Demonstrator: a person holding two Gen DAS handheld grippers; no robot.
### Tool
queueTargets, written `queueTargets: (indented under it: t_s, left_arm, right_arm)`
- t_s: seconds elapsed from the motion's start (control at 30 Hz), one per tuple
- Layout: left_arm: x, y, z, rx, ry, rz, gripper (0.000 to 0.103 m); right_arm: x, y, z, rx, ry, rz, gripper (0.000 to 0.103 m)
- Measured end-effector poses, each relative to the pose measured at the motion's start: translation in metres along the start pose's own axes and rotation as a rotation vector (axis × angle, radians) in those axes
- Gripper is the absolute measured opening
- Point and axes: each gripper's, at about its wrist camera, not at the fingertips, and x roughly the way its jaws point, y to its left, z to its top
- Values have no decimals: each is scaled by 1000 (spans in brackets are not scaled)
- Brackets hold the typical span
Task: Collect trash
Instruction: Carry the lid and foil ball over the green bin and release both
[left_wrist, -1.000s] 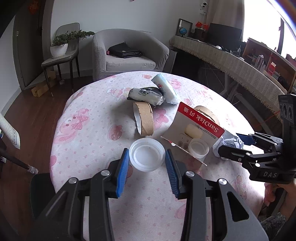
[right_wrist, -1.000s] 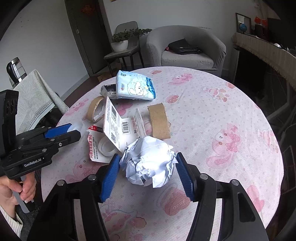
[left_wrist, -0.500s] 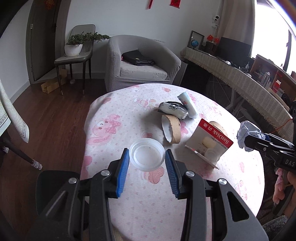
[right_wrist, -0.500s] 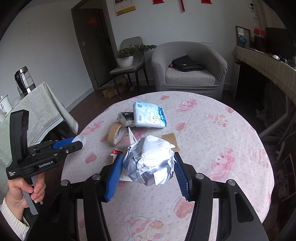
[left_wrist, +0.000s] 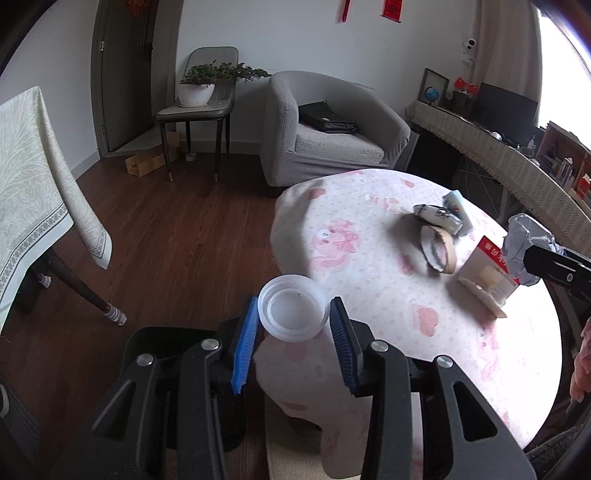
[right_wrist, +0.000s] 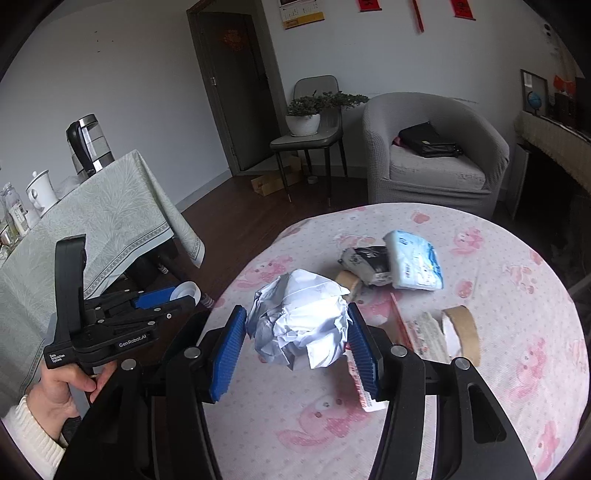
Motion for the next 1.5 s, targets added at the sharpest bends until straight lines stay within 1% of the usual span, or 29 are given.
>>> queueTargets:
  t_s: [0.17,0.33,0.53,0.7,0.87,1.0,1.03,1.07,1.1,1.17,1.5]
  left_arm:
    - [1,36,-9,-26,23,55,42]
    - [1,73,-20,-62,46,92,42]
    - [16,118,-39,-122,127,134,42]
    - [28,142,-52,-157,177,149,42]
    - [38,158,-66,-165,236,164,42]
    - [45,166,-74,-168,265,174,43]
    - [46,170,-75,-171,271,175,44]
    - [46,173,-77,-174,278,174,51]
    - [45,175,-79,-176,279,176,56]
    - [42,179,-82,-176,273,183,59]
    - [6,202,-83,-195,206,192,59]
  right_arm:
    - [22,31,7,-37,19,47,56]
    - [43,59,13,-59,35,88,56]
    - [71,97,15,-103,73,136,56]
    - [94,124,14,-133,104,169,56]
    - [115,146,12,-150,127,202,56]
    - [133,161,7,-166,155,215,56]
    - [138,165,6,-169,162,217,56]
    - [142,167,4,-171,166,217,56]
    - [146,169,4,-172,171,219,56]
    - [157,175,2,-171,188,221,56]
    - [203,194,-17,-202,278,205,56]
